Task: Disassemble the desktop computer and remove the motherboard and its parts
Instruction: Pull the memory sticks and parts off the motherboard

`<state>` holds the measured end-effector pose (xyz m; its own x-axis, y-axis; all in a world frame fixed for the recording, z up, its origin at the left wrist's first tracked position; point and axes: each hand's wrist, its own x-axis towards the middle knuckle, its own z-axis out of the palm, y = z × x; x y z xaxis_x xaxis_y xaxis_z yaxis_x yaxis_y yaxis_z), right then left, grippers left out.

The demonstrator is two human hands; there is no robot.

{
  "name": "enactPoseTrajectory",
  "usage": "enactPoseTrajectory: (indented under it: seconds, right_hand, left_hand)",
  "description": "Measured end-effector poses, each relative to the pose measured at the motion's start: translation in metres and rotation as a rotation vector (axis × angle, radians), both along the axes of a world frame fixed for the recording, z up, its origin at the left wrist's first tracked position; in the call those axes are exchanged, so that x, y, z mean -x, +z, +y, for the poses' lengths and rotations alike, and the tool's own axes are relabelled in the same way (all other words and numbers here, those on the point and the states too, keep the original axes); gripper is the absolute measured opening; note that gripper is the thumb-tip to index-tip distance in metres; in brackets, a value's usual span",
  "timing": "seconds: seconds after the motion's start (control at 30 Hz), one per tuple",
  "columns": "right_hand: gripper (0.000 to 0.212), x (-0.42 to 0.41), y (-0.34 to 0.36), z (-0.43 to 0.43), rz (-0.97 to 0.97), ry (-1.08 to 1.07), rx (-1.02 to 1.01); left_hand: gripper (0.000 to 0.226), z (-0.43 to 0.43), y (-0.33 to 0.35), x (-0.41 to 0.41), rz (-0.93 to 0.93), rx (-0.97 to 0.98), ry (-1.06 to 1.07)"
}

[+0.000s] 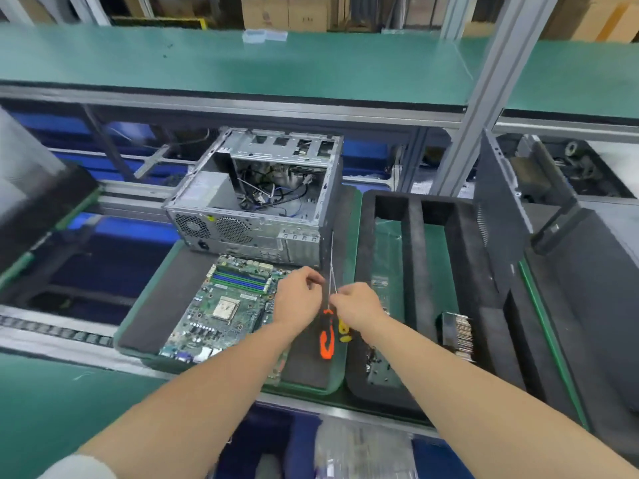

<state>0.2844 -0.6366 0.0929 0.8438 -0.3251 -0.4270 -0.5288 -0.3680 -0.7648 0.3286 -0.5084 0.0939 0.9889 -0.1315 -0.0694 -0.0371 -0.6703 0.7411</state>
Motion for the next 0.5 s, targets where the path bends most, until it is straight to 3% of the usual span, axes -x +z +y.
enactPoseTrajectory:
  seconds: [0.1, 0.33, 0.5]
  right_hand:
    - [0.034, -0.008, 0.002, 0.033, 0.045, 0.077, 0.262]
    - [0.048, -0.019, -0.010, 0.076, 0.133, 0.076, 0.549]
    - [0.049, -0.023, -0.017, 0.088, 0.116, 0.059, 0.640]
  left_hand:
    - [0.027, 0.066, -0.007, -0.018, 0.009, -0.048, 0.031]
    - [0.027, 0.164, -0.022, -0.062, 0.052, -0.082, 0.066]
    - [0.023, 0.192, -0.029, -0.090, -0.026, -0.047, 0.087]
